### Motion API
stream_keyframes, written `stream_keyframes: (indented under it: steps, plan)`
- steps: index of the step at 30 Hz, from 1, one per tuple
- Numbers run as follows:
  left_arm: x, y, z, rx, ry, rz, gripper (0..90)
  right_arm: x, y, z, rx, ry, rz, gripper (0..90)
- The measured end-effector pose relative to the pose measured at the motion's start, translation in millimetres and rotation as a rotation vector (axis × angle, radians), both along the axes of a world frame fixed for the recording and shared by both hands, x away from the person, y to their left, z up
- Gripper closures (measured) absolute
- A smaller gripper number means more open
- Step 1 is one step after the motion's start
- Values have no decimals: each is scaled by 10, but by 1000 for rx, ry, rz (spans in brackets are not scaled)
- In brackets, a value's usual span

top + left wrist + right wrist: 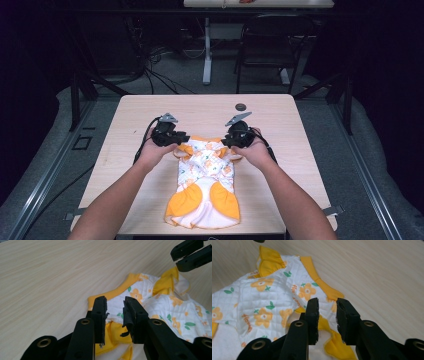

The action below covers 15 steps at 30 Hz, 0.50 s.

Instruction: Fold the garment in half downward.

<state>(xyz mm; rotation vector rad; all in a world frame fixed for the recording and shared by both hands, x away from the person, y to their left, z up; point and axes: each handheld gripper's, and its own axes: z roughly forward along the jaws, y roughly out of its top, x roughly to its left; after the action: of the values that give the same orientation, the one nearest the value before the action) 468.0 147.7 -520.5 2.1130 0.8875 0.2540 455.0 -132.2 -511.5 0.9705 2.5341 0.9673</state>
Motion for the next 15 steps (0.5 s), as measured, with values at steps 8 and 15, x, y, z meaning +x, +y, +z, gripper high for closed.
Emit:
stream_keyframes:
  steps: [8, 15]
  plan:
    - [141, -78, -245, 39, 52, 11, 733, 185, 62, -216, -32, 26, -43, 710]
    - [188, -71, -353, 63, 75, 26, 714, 239, 29, -345, -15, 57, -87, 698]
